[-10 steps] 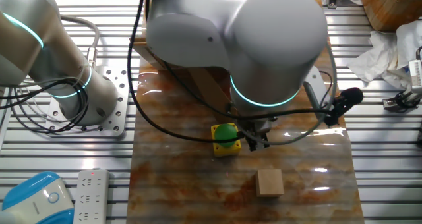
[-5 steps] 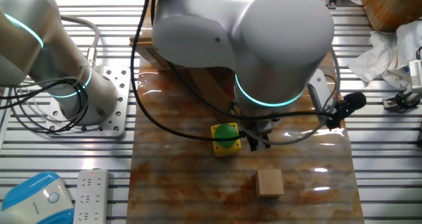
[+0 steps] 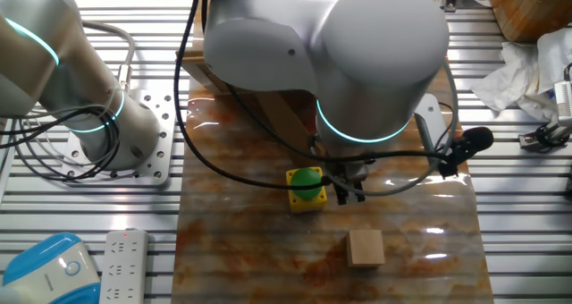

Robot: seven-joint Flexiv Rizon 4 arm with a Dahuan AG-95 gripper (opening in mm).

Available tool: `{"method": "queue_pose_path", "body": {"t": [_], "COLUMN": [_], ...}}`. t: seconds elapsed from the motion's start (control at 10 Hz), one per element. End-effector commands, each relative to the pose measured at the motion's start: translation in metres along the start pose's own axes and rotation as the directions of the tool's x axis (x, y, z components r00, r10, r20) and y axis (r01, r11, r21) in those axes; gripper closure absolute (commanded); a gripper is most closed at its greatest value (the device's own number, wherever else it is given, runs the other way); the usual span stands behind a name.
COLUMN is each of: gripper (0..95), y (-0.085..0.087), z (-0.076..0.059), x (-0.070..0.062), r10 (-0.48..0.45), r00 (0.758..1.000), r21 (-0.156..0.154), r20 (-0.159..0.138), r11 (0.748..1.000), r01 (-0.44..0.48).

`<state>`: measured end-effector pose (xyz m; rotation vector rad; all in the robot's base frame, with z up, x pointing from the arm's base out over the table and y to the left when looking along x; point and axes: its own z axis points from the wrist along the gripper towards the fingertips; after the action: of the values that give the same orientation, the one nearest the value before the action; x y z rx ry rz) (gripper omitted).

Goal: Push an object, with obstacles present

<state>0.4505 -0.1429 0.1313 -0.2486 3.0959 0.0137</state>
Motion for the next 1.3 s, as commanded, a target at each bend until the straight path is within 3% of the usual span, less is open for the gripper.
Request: {"method": "queue_pose_path", "body": {"t": [0.1, 0.9, 1.3], "gripper": [95.0, 95.0, 95.0], "y": [0.0001, 0.0001, 0.0001], "z": [-0.0011, -0.0011, -0.0011], "x": [0.0005, 0.0005, 0.0005], "r10": [0.003, -0.021, 0.011], "r00": [1.000, 0.998, 0.996], "r21": [-0.003, 0.000, 0.031], "r20": [-0.006, -0.054, -0.086], "r11": [1.000, 1.000, 0.999], "r01": [-0.003, 0.021, -0.009]}}
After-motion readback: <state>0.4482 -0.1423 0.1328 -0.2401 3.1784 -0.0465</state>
